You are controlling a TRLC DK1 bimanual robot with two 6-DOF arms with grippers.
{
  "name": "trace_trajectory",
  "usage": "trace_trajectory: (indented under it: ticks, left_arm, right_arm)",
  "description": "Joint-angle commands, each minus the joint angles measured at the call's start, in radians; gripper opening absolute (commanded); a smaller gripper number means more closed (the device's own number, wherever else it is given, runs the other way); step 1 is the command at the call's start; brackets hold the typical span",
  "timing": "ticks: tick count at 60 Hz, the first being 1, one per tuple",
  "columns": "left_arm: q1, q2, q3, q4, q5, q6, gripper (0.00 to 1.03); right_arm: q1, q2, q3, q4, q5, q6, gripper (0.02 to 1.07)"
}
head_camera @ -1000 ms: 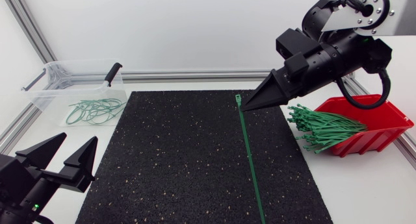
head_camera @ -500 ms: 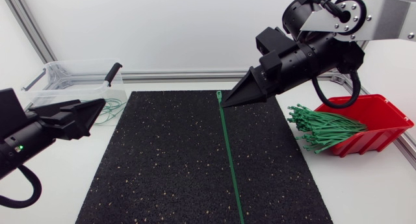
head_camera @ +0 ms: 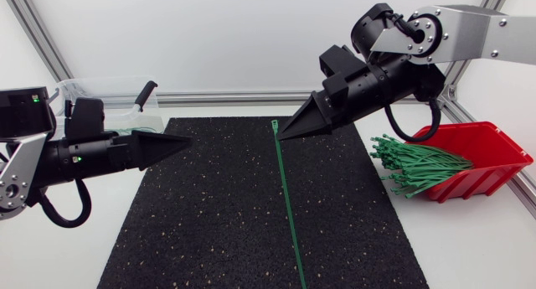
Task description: Take a green cable tie from the red box, thread the tail through the head to close it, then place it in the transparent bin on the left.
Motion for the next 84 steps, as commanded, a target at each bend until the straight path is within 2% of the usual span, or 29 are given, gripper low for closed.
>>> trace_trajectory:
  ticks: [1, 4, 12, 28, 33, 40, 67, 84]
  left_arm:
    - [-0.027, 0.050, 0.036, 0.033, 0.065, -0.017, 0.99]
    - [-0.040, 0.072, 0.042, 0.047, 0.114, -0.015, 0.99]
    - [-0.097, 0.119, 0.068, 0.075, 0.180, -0.007, 0.99]
    - [-0.254, 0.165, 0.087, 0.171, 0.195, -0.004, 0.99]
    - [-0.277, 0.172, 0.099, 0.173, 0.230, -0.004, 0.99]
    - [-0.316, 0.196, 0.114, 0.205, 0.234, -0.004, 0.99]
    - [-0.410, 0.348, 0.237, 0.230, 0.244, -0.010, 0.99]
    - [-0.438, 0.354, 0.249, 0.231, 0.246, -0.038, 0.90]
  right_arm:
    - [0.009, 0.038, -0.006, 0.017, -0.014, 0.028, 0.08]
    - [0.012, 0.051, -0.003, 0.028, -0.030, 0.036, 0.08]
    - [0.018, 0.065, -0.004, 0.058, -0.050, 0.054, 0.08]
    - [0.010, 0.058, -0.030, 0.087, -0.109, 0.060, 0.08]
    - [0.002, 0.036, -0.045, 0.098, -0.131, 0.060, 0.08]
    - [-0.019, 0.018, -0.059, 0.107, -0.152, 0.060, 0.08]
    - [-0.057, -0.024, -0.099, 0.138, -0.185, 0.059, 0.08]
    - [-0.054, -0.062, -0.141, 0.207, -0.191, 0.060, 0.08]
